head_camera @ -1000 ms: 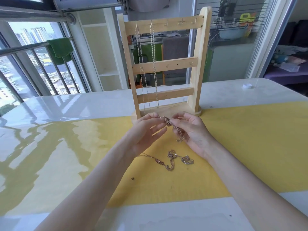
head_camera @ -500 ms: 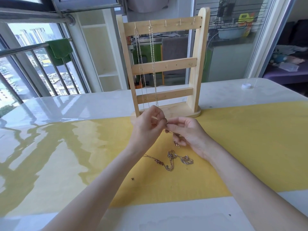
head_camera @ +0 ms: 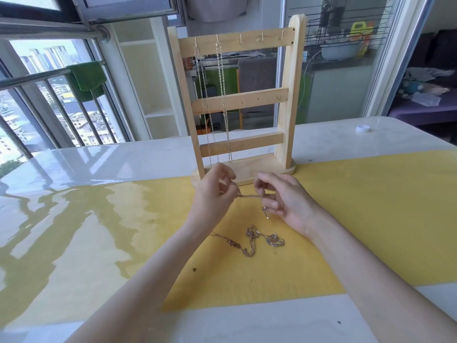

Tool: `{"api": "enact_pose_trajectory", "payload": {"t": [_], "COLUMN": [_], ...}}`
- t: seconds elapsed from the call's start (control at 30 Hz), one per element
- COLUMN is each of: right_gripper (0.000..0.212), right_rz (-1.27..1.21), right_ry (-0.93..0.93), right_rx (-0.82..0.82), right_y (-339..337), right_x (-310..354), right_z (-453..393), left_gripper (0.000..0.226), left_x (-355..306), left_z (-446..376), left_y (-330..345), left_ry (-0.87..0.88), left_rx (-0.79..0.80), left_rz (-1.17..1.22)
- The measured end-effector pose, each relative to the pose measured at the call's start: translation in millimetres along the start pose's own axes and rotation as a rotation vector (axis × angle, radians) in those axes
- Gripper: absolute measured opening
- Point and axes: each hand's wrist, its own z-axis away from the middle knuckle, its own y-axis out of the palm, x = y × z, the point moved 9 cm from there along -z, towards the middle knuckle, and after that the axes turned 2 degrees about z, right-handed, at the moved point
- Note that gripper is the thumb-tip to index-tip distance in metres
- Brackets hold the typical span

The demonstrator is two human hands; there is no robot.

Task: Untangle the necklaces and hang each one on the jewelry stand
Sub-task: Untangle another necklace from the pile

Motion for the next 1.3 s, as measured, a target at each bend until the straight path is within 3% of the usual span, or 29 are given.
{"api": "enact_pose_trajectory", "payload": {"t": [0.1, 0.17, 0.33, 0.53, 0.7, 0.83, 0.93, 1.03, 1.3], "right_gripper": [0.011, 0.015, 0.007, 0.015, 0.004, 0.003, 0.007, 0.012, 0.023], "right_rz": [0.096, 0.2, 0.377, 0.233, 0.179, 0.153, 0.225, 0.342, 0.624], "right_ry": [-0.026, -0.049, -0.128, -0.233, -0.248, -0.227, -0.248, -0.283, -0.425], "right_rx": [0.015, 0.025, 0.0, 0.049, 0.012, -0.028, -0.086, -0.085, -0.052], "right_y": [0.3, 3.9, 8.2, 19.5, 16.3, 11.4, 6.4, 8.4, 21.0], "right_x": [-1.6, -1.7, 0.7, 16.2, 17.1, 16.0, 18.6, 23.0, 35.0], "right_z": [-1.4, -0.6, -1.0, 4.8, 4.8, 3.1, 2.2, 1.9, 6.6], "left_gripper": [0.018, 0.016, 0.011, 0.008, 0.005, 0.009, 0.011, 0.014, 0.011], "left_x": [23.6, 27.6, 25.2, 18.2, 13.9, 4.9, -5.1, -5.3, 14.9], "left_z": [0.0, 2.7, 2.7, 4.6, 6.5, -7.0, -9.5, -4.9, 3.1], "left_y": [-6.9, -4.2, -2.3, 4.2, 6.7, -19.4, -17.1, -2.7, 1.0], "left_ry": [-0.383, -0.478, -0.512, -0.519, -0.491, -0.285, -0.211, -0.224, -0.425], "left_rx": [-0.063, -0.047, -0.019, 0.029, 0.063, -0.007, 0.12, 0.225, 0.248], "left_rz": [0.591, 0.777, 0.822, 0.879, 0.782, 0.238, 0.051, -0.001, 0.134]}}
